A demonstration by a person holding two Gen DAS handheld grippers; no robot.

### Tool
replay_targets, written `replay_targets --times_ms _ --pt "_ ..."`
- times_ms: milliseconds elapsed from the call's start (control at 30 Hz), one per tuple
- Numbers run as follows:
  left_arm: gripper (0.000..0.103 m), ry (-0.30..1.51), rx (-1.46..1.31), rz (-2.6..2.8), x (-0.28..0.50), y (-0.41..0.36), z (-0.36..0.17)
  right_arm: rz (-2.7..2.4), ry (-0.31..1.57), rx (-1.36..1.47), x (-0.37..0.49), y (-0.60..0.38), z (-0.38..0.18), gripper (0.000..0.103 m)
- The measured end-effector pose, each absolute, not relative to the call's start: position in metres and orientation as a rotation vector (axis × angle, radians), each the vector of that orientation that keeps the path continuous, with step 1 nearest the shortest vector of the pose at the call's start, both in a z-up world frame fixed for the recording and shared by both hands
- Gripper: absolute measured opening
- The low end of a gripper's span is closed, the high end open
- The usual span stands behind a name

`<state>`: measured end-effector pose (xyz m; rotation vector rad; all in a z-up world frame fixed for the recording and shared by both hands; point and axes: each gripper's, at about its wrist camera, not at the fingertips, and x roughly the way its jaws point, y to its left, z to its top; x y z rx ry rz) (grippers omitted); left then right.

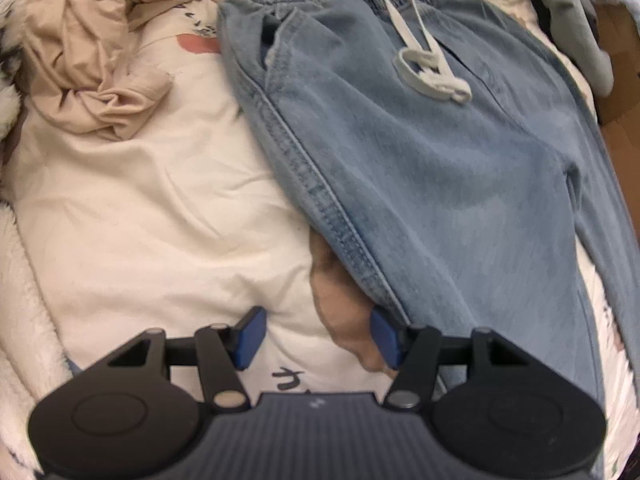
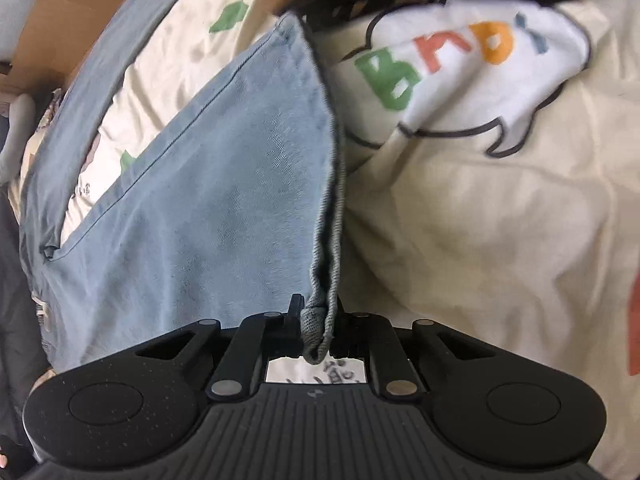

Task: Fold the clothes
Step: 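Grasp the jeans leg hem with the right gripper and lift it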

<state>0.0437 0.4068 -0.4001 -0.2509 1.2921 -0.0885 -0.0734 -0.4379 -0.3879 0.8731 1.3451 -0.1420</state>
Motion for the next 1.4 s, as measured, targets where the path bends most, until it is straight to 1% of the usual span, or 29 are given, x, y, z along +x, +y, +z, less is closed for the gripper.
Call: replay_targets --times_ms 233,467,567,700,900,1133,1300,1400 --pt "0.061 1.268 -0.274 -0.069 0.050 0.420 -0.388 -0.147 1.305 0.872 -0.076 -0.442 -0.373 0.009" --pt "0.061 1.220 -0.314 -0.025 0.057 0.437 -0.374 -0.163 1.261 0.894 -0.078 -0.446 -0.377 0.009" --pt "0.060 1.194 -0.356 -0.002 0.064 0.442 -0.373 -0.178 1.263 0.897 -0.080 -0.449 -0.378 0.009" --pt "0.058 1.183 -0.445 -0.014 0.072 0.441 -0.377 -0.187 1.272 0.889 -0.084 -0.448 -0.372 0.009" --pt "0.057 1.196 -0.495 -0.021 0.084 0.422 -0.388 -0.200 1.286 0.875 -0.091 -0.446 -0.363 0.008" --pt "0.048 1.186 -0.617 0.037 0.099 0.424 -0.401 -0.214 1.303 0.867 -0.100 -0.444 -0.356 0.008" --pt "0.046 1.153 -0.656 0.051 0.108 0.436 -0.397 -0.219 1.319 0.860 -0.105 -0.443 -0.357 0.008" --pt "0.037 1.140 -0.692 0.073 0.114 0.446 -0.399 -0.222 1.327 0.857 -0.107 -0.442 -0.358 0.008"
